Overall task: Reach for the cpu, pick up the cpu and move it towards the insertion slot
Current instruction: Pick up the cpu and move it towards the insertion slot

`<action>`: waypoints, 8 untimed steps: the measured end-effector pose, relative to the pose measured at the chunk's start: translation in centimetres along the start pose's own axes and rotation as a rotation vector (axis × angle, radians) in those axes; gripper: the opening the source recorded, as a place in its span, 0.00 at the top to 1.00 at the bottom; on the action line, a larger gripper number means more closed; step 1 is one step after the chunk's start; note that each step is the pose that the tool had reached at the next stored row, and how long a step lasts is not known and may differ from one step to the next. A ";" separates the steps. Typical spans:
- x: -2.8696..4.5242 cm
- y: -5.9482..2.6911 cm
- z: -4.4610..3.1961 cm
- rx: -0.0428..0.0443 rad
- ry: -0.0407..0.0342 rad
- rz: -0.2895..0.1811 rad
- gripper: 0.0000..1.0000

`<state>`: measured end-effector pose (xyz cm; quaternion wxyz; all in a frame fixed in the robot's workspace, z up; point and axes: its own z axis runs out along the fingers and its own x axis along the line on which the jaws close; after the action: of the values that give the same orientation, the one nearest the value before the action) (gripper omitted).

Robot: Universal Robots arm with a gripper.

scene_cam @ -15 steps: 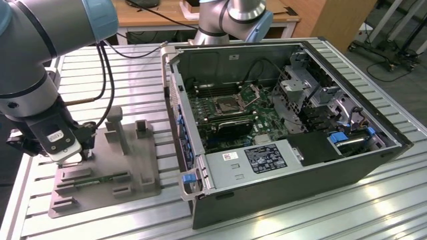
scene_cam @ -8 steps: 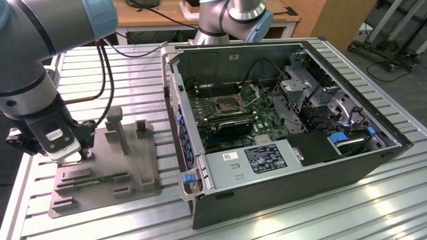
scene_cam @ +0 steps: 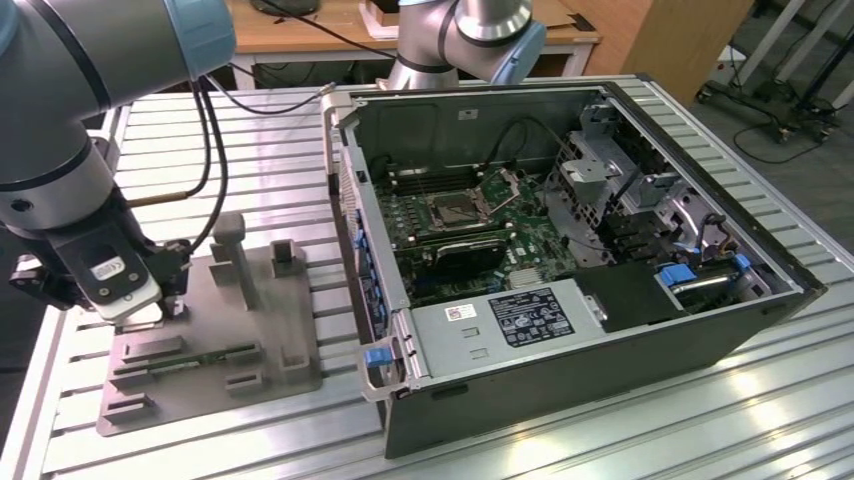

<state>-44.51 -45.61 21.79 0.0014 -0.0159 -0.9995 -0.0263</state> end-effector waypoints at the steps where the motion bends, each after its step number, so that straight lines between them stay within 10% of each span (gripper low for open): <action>1: 0.00 0.00 -0.02 0.0000 0.0000 0.000 0.45; 8: 0.00 0.00 -0.12 0.0000 0.0000 0.000 0.45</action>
<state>-44.51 -45.62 21.92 0.0014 -0.0159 -0.9995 -0.0263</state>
